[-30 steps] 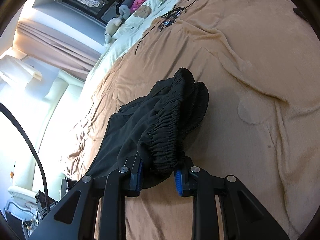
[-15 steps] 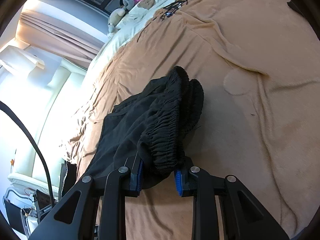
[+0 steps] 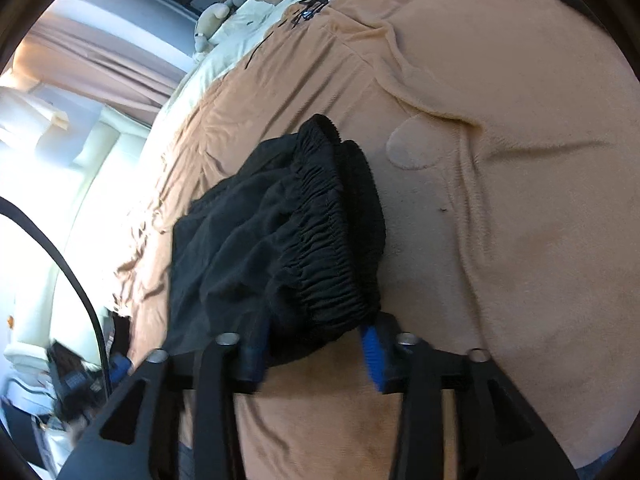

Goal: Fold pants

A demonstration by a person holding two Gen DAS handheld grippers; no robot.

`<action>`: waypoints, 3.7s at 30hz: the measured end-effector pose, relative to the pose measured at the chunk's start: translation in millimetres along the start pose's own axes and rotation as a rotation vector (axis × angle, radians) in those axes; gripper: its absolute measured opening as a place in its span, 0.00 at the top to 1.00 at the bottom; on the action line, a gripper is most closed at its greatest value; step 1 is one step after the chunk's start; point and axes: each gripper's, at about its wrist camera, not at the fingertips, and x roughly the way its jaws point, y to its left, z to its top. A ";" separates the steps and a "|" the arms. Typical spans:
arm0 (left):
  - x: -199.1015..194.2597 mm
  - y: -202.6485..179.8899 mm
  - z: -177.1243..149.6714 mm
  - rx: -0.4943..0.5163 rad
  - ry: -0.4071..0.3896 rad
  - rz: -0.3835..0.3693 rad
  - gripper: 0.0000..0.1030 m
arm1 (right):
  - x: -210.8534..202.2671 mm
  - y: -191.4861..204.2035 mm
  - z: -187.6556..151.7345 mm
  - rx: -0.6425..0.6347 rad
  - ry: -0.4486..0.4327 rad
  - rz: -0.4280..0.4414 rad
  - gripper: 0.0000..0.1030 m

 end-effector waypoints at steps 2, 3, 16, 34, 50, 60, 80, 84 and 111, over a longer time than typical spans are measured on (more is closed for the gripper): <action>6.0 -11.3 13.9 0.051 -0.009 0.016 0.56 | -5.0 3.6 1.4 -0.023 -0.013 -0.009 0.51; 9.3 -15.6 18.8 0.069 -0.005 0.017 0.56 | -7.2 5.1 1.8 -0.031 -0.017 -0.011 0.50; 75.1 -71.3 73.0 0.330 0.060 0.083 0.56 | -9.0 35.3 25.9 -0.184 -0.035 -0.088 0.40; 162.7 -97.8 111.2 0.465 0.142 0.100 0.56 | 40.4 59.9 65.7 -0.276 0.033 -0.210 0.39; 189.0 -116.7 112.4 0.585 0.100 0.150 0.97 | 58.1 68.0 73.1 -0.359 0.050 -0.277 0.75; 176.3 -131.2 140.2 0.576 0.014 0.152 0.98 | 51.2 78.2 80.7 -0.372 0.003 -0.250 0.91; 227.8 -121.4 159.2 0.515 0.164 0.176 0.66 | 53.8 78.4 82.6 -0.336 -0.013 -0.323 0.82; 196.0 -114.8 160.1 0.498 0.113 0.185 0.36 | 34.0 89.2 73.7 -0.384 -0.061 -0.319 0.45; 26.4 -107.7 75.0 0.574 -0.067 0.074 0.01 | -50.6 102.0 -19.8 -0.505 -0.230 -0.233 0.26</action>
